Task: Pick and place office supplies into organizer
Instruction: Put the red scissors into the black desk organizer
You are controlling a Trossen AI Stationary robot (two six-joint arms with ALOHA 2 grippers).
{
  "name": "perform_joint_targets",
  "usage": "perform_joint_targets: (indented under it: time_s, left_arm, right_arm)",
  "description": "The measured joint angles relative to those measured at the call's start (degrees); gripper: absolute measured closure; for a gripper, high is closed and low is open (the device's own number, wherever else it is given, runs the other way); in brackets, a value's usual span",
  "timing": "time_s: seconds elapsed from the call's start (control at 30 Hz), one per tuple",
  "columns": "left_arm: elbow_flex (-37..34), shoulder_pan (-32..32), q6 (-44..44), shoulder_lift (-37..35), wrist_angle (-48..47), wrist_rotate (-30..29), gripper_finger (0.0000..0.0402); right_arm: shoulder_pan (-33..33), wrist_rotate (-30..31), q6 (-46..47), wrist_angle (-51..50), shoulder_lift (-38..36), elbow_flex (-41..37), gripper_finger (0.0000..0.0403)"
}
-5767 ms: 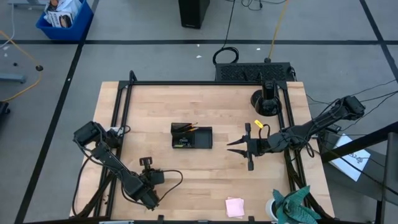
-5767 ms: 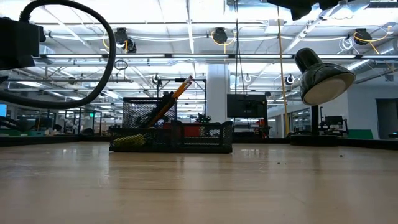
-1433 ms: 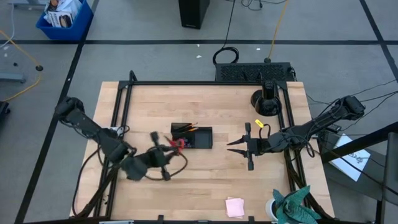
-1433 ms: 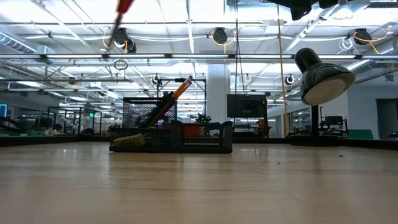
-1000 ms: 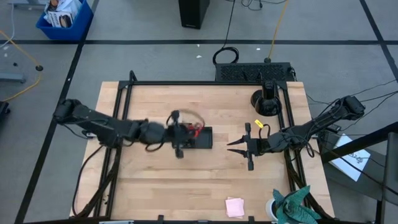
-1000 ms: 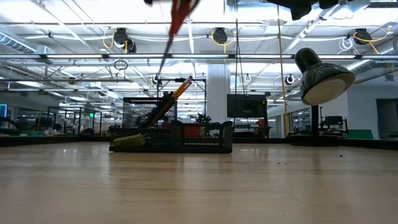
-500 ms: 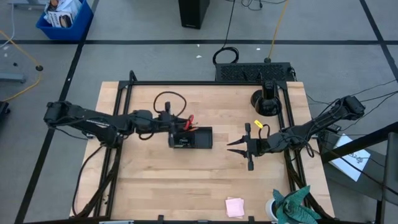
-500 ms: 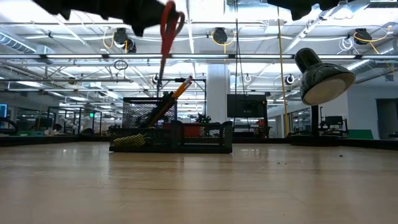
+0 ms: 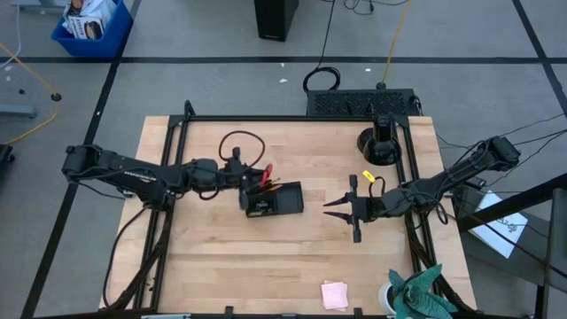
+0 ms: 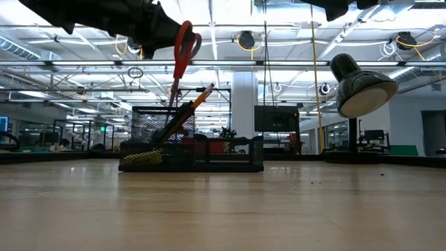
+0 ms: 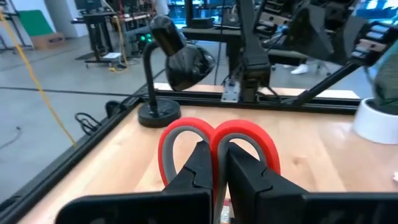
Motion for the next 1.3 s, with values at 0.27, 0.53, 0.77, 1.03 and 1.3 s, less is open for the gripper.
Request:
perform_joint_targets:
  time_s: [0.27, 0.53, 0.77, 1.03, 1.3]
  left_arm:
    - [1.2, 0.4, 1.6, -0.6, 0.5, -1.6, 0.0387]
    - [5.7, -1.3, -2.4, -0.7, -4.3, 2.4, 0.0383]
    - [6.1, -4.9, -5.7, -0.6, -12.5, -1.2, 0.0381]
    - [6.1, -4.6, -9.4, 4.2, -15.9, -6.5, 0.0387]
    - [6.1, -1.6, -15.1, 10.3, -15.0, -6.5, 0.0384]
  right_arm:
    - [0.0, 0.0, 0.0, -0.2, 0.0, 0.0, 0.0330]
    - [0.0, 0.1, -0.1, -0.3, 0.0, 0.0, 0.0330]
    - [0.0, 0.1, -0.1, -0.4, 0.0, 0.0, 0.0330]
    - [0.0, 0.1, 0.1, -0.3, 0.0, 0.0, 0.0330]
    - [0.0, 0.1, 0.5, -0.2, 0.0, 0.0, 0.0330]
